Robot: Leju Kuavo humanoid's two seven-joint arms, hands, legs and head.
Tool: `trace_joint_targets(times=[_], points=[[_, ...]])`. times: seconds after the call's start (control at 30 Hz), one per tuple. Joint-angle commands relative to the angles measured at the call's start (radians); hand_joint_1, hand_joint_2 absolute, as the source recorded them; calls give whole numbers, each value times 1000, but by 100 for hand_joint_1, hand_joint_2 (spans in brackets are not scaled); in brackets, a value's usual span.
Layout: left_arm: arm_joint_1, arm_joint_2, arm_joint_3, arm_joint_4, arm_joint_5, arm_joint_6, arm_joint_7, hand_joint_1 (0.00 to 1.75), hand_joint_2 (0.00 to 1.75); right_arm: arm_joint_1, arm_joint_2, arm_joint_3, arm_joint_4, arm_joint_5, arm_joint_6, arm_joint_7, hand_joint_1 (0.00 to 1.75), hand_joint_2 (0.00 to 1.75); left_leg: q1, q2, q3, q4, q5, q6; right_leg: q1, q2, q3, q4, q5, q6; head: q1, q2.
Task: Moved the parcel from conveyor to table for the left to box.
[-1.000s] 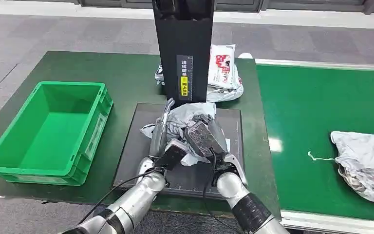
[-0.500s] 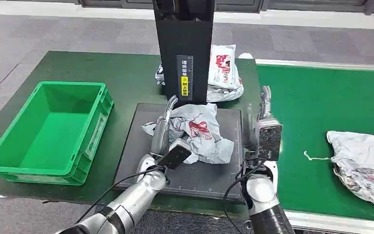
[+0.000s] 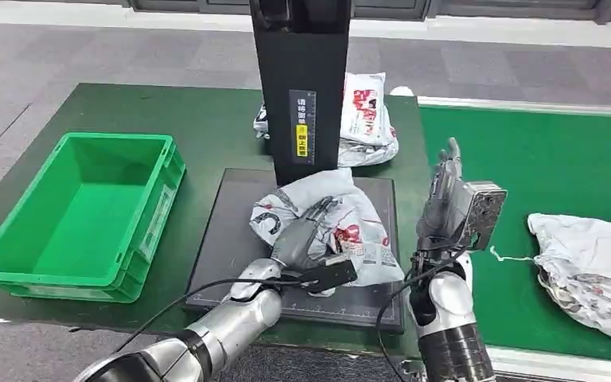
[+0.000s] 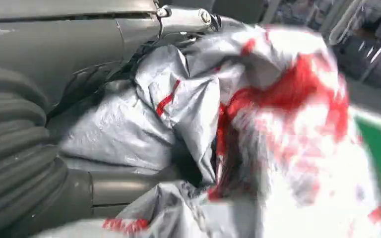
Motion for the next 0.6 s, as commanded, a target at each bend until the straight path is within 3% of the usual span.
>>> trace_joint_targets(times=[0.03,0.2,0.37,0.57,0.6], points=[[-52,0,-157,172,-132,-131,99,175,175,43,36,-138,-66,71,50,44,0,0,0,-3,3,-3,1,0,0,-1,5,-3,0,0,0,0],[-50,1,-95,160,-160,-57,106,175,175,38,42,-148,-23,101,65,55,0,0,0,-1,5,-2,0,1,0,0,6,-3,1,0,0,0],[-45,14,126,28,-47,192,-98,175,175,-12,33,-106,121,109,57,32,0,0,1,2,7,-5,2,1,0,4,8,-6,3,0,0,0],[-41,38,194,-142,-39,310,-159,175,175,-46,31,-86,213,71,11,-1,0,0,1,2,4,-2,1,0,1,4,5,-3,2,0,0,0],[-16,45,234,-242,-69,335,-170,175,175,-48,31,-80,221,61,6,-3,0,0,1,2,4,-1,1,0,1,3,4,-1,2,0,0,0]])
